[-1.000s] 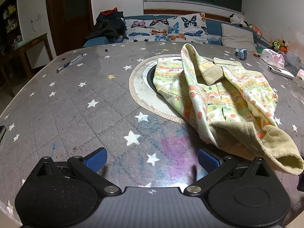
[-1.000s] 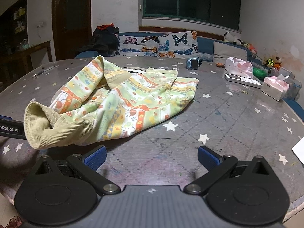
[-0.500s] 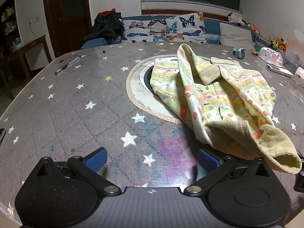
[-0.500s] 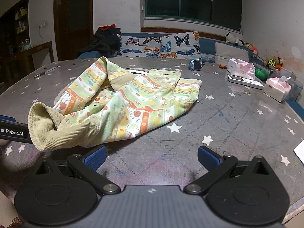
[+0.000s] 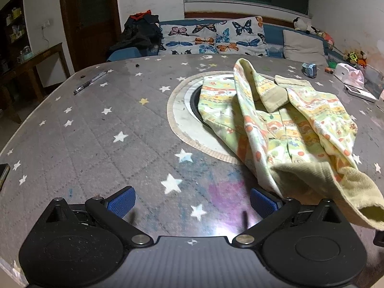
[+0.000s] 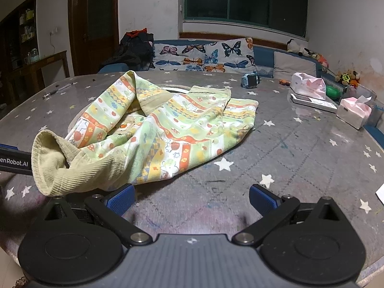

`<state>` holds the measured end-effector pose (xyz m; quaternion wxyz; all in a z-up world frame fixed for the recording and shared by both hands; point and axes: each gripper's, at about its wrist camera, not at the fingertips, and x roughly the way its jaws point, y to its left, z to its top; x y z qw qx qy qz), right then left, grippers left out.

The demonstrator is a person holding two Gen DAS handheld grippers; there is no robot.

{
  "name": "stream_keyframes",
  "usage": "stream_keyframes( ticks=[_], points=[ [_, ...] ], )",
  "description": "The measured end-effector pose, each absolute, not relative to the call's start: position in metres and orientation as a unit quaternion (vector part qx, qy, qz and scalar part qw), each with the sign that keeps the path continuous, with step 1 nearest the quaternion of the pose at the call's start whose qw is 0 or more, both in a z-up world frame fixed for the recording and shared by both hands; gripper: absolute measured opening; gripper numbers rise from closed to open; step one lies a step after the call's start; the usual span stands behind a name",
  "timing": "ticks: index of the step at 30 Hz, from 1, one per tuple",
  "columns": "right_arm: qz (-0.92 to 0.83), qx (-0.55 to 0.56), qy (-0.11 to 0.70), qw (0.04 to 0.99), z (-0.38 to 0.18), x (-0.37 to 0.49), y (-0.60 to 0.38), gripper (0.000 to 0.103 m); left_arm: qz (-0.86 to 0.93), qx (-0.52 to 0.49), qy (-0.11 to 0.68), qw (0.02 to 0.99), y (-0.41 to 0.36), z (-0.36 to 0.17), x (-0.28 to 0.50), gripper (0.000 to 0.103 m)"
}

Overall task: Fold clothes
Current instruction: 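Move both tools toward the crumpled striped shirt on the table, then grasp the shirt edges with both grippers and lift it off the table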

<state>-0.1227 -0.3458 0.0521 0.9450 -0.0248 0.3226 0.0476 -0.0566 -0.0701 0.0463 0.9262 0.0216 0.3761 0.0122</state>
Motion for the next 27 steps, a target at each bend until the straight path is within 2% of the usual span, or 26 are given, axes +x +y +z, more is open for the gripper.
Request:
stream_keyframes(
  ticks=[6, 8, 15, 27],
  points=[
    [0.047, -0.031, 0.324, 0.944, 0.054, -0.115, -0.349, 0.102, 0.031, 0.022, 0.364, 0.931, -0.059, 0.054, -0.046, 0.103],
    [0.046, -0.029, 0.325, 0.944, 0.056, -0.111, -0.352, 0.097, 0.039, 0.021, 0.359, 0.932, -0.054, 0.058, -0.041, 0.103],
    [0.057, -0.010, 0.324, 0.944, 0.073, -0.089, -0.366, 0.093, 0.028, 0.015, 0.334, 0.942, -0.049, 0.081, -0.022, 0.103],
    [0.090, -0.003, 0.330, 0.940, 0.088, -0.015, -0.368, 0.079, -0.039, 0.043, 0.301, 0.952, -0.091, 0.099, 0.045, 0.102]
  ],
)
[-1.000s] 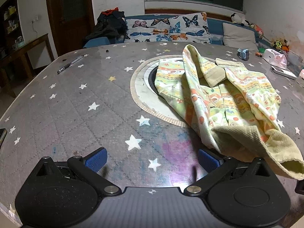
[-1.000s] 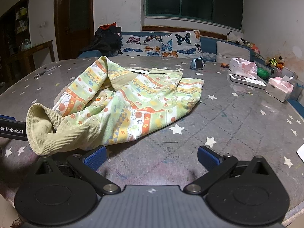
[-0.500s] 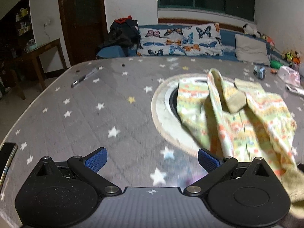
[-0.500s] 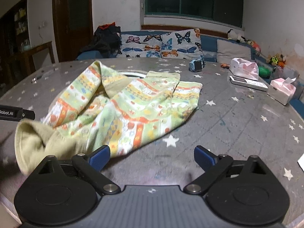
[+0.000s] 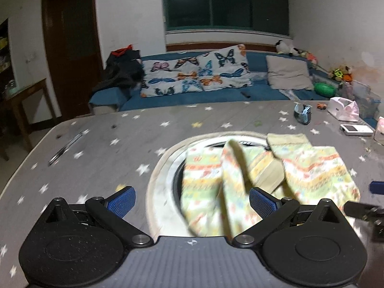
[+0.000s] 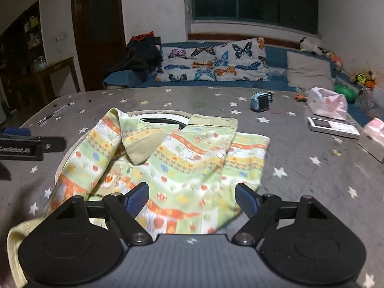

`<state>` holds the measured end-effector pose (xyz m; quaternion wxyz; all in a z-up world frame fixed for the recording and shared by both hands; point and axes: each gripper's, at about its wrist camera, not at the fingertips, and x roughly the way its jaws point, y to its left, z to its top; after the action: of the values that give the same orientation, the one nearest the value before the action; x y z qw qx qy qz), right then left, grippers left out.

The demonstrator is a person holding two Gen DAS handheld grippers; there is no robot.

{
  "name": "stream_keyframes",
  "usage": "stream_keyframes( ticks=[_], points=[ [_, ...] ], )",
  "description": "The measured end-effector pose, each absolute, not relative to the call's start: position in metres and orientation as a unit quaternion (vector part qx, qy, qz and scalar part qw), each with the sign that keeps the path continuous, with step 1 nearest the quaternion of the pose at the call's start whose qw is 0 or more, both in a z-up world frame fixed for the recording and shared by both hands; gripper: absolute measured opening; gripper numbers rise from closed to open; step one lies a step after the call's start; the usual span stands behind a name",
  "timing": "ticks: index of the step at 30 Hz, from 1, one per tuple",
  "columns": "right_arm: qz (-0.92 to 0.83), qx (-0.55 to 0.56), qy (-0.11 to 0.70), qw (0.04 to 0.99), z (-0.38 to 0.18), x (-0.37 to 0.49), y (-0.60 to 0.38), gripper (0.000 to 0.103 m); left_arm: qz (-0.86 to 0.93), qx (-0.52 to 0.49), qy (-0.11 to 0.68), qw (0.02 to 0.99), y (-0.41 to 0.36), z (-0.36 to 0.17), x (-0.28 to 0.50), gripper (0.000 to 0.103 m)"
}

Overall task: Fold clothes
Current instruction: 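Grasp the shirt edges with both grippers and lift it off the table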

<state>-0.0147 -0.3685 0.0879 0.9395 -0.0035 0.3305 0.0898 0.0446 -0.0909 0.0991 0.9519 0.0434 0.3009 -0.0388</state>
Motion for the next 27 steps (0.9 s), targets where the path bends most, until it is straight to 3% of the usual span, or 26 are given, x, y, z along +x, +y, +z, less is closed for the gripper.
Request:
stream_keyframes(
  ticks=[4, 7, 12, 15, 17, 19, 23, 26, 27],
  points=[
    [0.099, 0.001, 0.341, 0.935, 0.084, 0.009, -0.366, 0.072, -0.064, 0.043, 0.305, 0.949, -0.100, 0.099, 0.073, 0.096],
    [0.108, 0.014, 0.350, 0.930, 0.082, 0.025, -0.366, 0.066, -0.077, 0.043, 0.314, 0.945, -0.106, 0.094, 0.092, 0.086],
    [0.120, 0.010, 0.354, 0.927, 0.080, 0.045, -0.357, 0.064, -0.105, 0.043, 0.335, 0.935, -0.112, 0.082, 0.117, 0.076],
    [0.130, 0.000, 0.355, 0.926, 0.079, 0.056, -0.347, 0.059, -0.112, 0.045, 0.350, 0.929, -0.114, 0.074, 0.126, 0.049],
    [0.135, 0.000, 0.359, 0.924, 0.077, 0.063, -0.341, 0.059, -0.121, 0.029, 0.359, 0.925, -0.109, 0.070, 0.128, 0.023],
    [0.139, -0.003, 0.364, 0.921, 0.075, 0.069, -0.336, 0.058, -0.129, 0.011, 0.366, 0.921, -0.103, 0.068, 0.128, 0.010],
    [0.142, -0.027, 0.373, 0.917, 0.067, 0.080, -0.320, 0.055, -0.120, -0.001, 0.357, 0.926, -0.093, 0.072, 0.121, 0.002],
    [0.140, -0.050, 0.382, 0.912, 0.058, 0.087, -0.309, 0.047, -0.107, -0.010, 0.340, 0.934, -0.083, 0.081, 0.112, 0.002],
    [0.138, -0.052, 0.387, 0.910, 0.054, 0.090, -0.308, 0.040, -0.102, -0.013, 0.334, 0.937, -0.079, 0.085, 0.108, 0.002]
  ],
)
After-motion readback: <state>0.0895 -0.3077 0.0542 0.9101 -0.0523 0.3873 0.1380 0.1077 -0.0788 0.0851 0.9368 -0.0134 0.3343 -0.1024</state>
